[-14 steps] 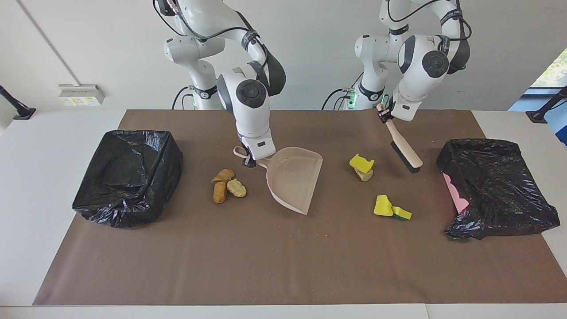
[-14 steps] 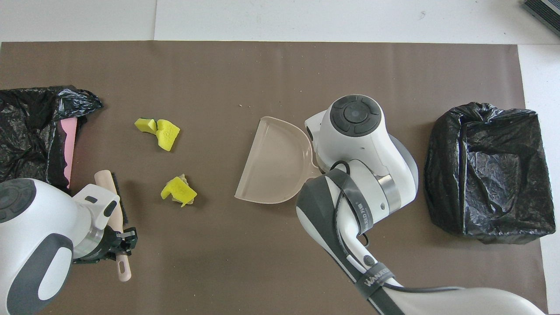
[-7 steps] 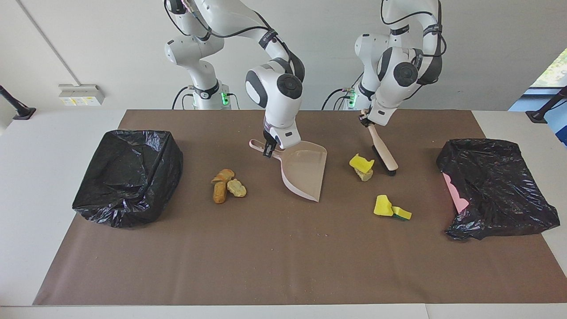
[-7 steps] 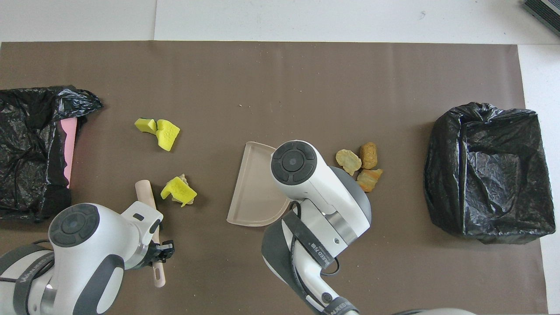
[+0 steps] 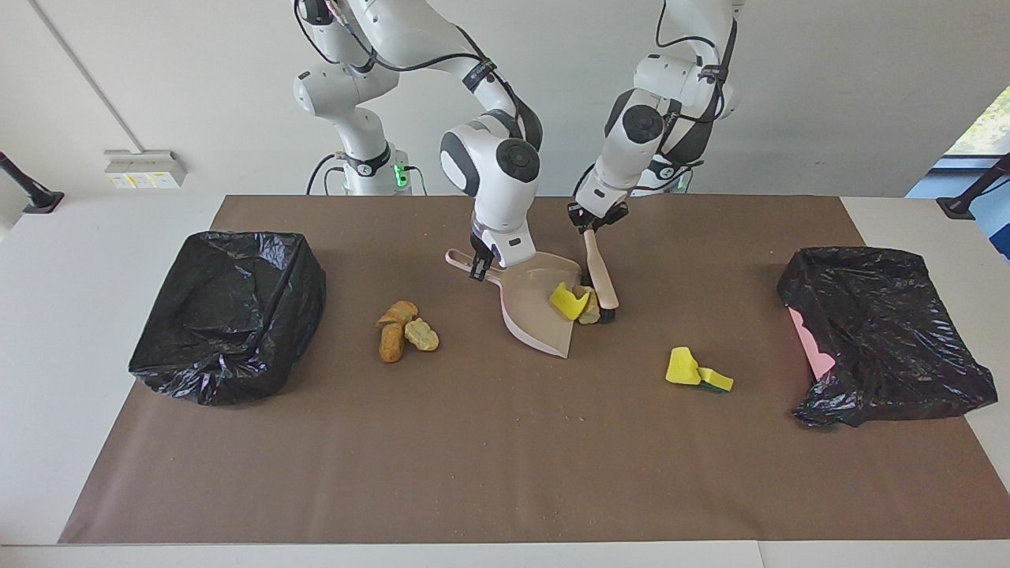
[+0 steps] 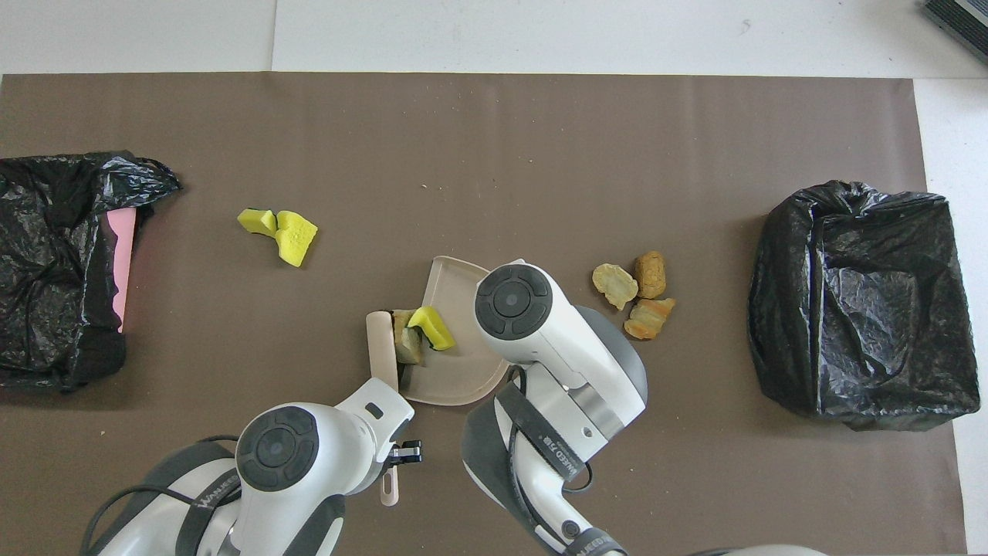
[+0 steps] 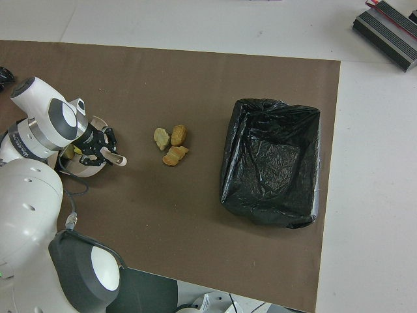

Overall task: Sweep and dump trash in bin
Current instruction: 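Sweep the nearer yellow sponge into the dustpan with the left gripper's brush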

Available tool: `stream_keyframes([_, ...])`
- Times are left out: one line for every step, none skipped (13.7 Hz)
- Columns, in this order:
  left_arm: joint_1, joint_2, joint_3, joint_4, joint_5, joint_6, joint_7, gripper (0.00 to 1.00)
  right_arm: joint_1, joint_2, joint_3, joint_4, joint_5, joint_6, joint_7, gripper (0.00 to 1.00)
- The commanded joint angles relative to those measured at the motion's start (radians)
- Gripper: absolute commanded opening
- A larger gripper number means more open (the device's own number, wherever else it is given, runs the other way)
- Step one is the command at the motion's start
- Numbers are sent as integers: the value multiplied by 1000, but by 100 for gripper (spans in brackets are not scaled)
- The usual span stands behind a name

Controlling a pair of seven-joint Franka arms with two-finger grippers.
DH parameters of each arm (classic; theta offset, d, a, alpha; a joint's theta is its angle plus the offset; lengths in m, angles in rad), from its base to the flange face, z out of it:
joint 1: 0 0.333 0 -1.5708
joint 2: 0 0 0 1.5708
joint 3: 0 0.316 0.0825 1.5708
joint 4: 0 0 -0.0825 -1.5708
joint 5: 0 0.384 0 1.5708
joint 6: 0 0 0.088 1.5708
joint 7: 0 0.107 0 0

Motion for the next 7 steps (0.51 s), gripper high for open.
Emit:
stream_keyframes([-50, 21, 9, 37, -15, 13, 5, 0, 3, -20, 2, -32, -17, 22, 30, 0])
stream_keyframes([-55, 29, 9, 53, -15, 9, -1, 0, 3, -20, 2, -32, -17, 22, 30, 0])
stream_keyframes([-51, 26, 11, 67, -15, 0, 6, 0, 3, -20, 2, -32, -17, 22, 30, 0])
stream_keyframes([-43, 23, 12, 89, -15, -6, 8, 0, 3, -20, 2, -32, -17, 20, 34, 0])
stream_keyframes([-38, 18, 17, 111, -15, -14, 2, 0, 3, -20, 2, -32, -17, 20, 36, 0])
stream_keyframes([-25, 14, 24, 126, -10, -51, 14, 0, 3, -20, 2, -32, -17, 20, 36, 0])
stream_keyframes([23, 9, 29, 160, 13, -116, 35, 0, 3, -21, 2, -37, -17, 22, 37, 0])
